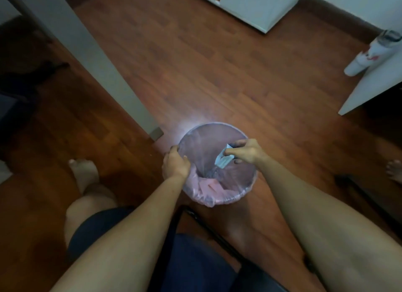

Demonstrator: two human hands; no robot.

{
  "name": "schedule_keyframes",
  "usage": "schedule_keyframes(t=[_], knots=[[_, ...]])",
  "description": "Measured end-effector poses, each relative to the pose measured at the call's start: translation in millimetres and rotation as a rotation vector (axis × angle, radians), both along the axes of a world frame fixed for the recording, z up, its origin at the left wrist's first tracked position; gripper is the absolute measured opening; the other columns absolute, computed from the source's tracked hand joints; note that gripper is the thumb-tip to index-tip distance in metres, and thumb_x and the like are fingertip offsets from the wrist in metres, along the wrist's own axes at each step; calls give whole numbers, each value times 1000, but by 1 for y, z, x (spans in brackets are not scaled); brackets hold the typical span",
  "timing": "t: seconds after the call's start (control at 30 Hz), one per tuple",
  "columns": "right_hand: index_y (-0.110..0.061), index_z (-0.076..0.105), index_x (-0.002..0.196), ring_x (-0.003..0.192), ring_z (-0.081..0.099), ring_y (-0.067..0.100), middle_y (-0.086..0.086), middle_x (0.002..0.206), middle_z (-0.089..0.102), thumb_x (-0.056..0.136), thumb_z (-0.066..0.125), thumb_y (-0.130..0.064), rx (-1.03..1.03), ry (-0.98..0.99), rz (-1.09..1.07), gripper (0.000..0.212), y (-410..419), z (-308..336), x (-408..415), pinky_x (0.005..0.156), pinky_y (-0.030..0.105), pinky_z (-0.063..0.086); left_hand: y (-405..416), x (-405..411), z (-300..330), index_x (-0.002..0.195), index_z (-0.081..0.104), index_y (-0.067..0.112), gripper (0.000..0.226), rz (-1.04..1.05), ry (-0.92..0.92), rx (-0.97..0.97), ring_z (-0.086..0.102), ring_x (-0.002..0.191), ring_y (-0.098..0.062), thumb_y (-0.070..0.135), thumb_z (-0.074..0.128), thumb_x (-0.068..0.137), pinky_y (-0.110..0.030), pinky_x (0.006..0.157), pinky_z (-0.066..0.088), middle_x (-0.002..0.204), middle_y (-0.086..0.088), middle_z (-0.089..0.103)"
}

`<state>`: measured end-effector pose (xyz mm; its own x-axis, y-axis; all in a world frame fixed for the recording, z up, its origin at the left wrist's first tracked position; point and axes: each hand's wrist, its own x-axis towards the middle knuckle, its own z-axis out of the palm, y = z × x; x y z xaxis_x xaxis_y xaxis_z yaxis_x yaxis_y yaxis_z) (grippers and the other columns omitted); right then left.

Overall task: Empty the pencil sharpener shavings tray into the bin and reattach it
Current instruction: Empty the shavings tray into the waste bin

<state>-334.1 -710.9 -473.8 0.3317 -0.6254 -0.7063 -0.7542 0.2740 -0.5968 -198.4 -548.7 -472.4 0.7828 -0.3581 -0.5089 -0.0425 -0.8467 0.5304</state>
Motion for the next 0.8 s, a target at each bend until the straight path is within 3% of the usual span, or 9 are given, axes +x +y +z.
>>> schedule_keyframes(t=[0.07,0.17,0.23,0.33,0.43,0.6,0.8], knots=[[-10,79,99,86,71,21,9,91,76,68,79,-38,-211,168,172,41,0,-5,9,77,35,58,0,-1,-3,132,57,21,44,6,-30,-6,56,122,-37,12,53,89,-39,98,45,135,-12,59],[-6,75,85,90,70,29,12,79,70,64,75,-52,-377,313,379,50,8,-7,26,64,30,45,0,-3,-5,129,59,21,46,31,-53,-39,57,121,-37,6,55,86,-40,99,47,132,-11,59],[-3,74,97,97,67,33,16,93,71,65,76,-53,-404,354,465,59,12,-9,38,65,30,42,1,-4,-8,128,59,22,45,48,-68,-57,58,121,-36,5,55,87,-41,99,48,132,-11,59],[-1,66,112,113,61,35,20,118,67,69,78,-53,-439,393,540,69,17,-9,49,80,36,48,2,-5,-11,128,59,24,45,62,-78,-61,58,120,-35,6,55,87,-42,99,49,131,-9,59],[-2,65,114,114,61,33,17,119,67,72,78,-51,-473,409,574,65,19,-4,55,86,37,49,2,-3,-12,127,59,25,44,56,-75,-58,58,119,-36,6,53,88,-40,98,48,131,-9,59],[-5,69,101,105,65,30,14,110,71,72,79,-51,-467,417,575,55,20,5,59,71,31,43,2,2,-10,129,57,23,46,8,-37,-18,57,121,-36,6,53,87,-40,97,47,132,-11,59],[-1,70,107,102,67,31,17,111,71,74,75,-53,-388,394,520,61,24,26,60,68,33,46,-1,11,9,130,58,22,40,-64,-7,63,58,121,-36,19,54,91,-41,98,49,133,-12,61]])
